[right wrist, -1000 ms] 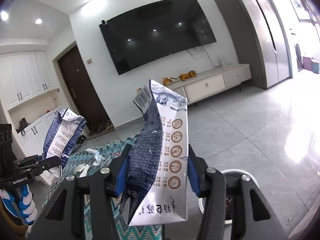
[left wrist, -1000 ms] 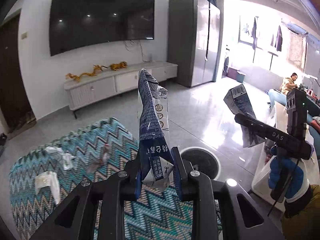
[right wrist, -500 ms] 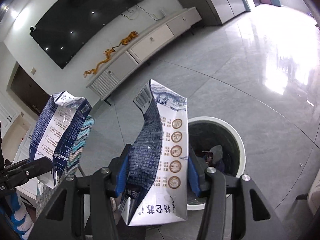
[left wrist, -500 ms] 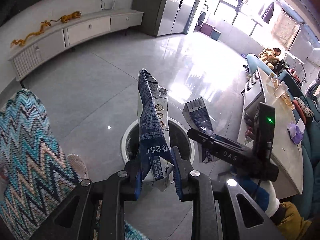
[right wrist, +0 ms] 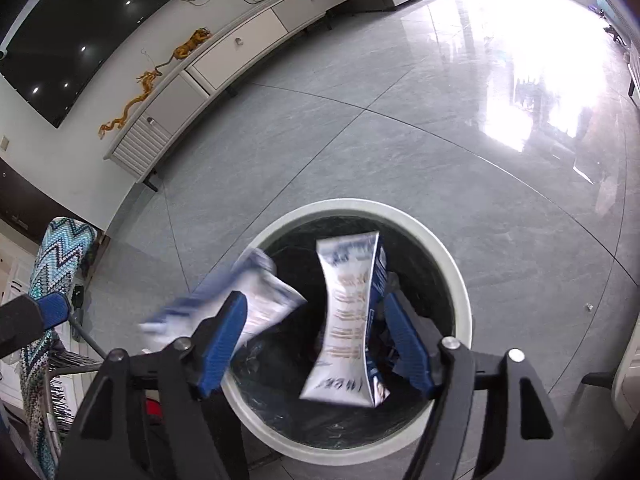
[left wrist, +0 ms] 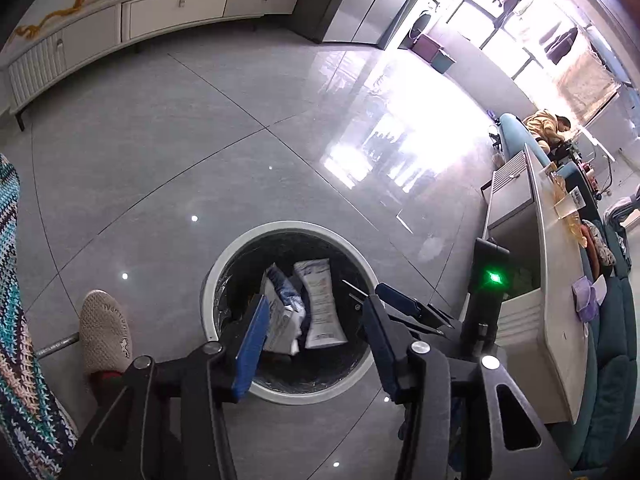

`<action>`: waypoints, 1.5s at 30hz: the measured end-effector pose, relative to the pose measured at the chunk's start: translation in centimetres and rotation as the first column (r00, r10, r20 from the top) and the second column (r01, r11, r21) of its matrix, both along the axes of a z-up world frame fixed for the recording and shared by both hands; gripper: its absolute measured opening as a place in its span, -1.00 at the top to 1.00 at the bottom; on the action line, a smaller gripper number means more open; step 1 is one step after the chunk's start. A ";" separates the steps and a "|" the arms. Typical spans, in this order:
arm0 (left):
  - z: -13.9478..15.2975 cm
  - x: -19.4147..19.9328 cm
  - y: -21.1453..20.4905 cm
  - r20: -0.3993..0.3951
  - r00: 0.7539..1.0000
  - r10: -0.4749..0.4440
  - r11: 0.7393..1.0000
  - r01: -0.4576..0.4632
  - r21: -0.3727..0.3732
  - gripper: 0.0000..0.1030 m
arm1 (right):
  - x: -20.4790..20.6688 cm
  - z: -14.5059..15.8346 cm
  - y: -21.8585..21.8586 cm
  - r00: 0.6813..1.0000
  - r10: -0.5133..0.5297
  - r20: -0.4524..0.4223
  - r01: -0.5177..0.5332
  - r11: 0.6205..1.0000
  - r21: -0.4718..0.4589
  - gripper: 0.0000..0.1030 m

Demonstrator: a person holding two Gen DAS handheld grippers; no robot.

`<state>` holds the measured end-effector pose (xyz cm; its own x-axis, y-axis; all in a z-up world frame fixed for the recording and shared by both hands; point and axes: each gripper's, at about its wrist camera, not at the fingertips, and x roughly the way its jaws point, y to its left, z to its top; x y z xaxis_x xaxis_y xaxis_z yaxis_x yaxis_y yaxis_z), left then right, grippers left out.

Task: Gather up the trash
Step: 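Carry both cartons over the bin and open both tools to drop them, then move both tools back over the blanket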

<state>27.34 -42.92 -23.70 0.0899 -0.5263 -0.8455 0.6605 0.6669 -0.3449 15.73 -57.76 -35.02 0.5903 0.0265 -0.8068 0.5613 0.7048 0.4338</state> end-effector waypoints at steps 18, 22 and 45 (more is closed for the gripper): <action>12.4 -6.4 9.1 0.313 0.943 0.113 0.993 -0.095 -0.073 -0.04 | -5.4 13.4 3.8 0.982 0.044 0.184 -0.010 0.984 -0.179 -0.40; 14.8 -9.5 13.2 0.375 0.916 0.144 0.989 -0.124 -0.079 -0.04 | -7.8 18.6 6.9 0.957 0.099 0.272 -0.031 0.970 -0.241 -0.40; 22.9 -21.9 39.0 0.552 0.672 0.494 0.867 -0.429 -0.255 -0.29 | -17.4 35.0 23.6 0.780 0.390 0.490 -0.168 0.884 -0.436 -0.40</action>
<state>5.43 -3.91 -0.84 0.7968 -0.3566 -0.4878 0.3662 0.9271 -0.0794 -1.64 -34.11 0.03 0.9424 0.0462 -0.3314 0.0572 0.9536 0.2957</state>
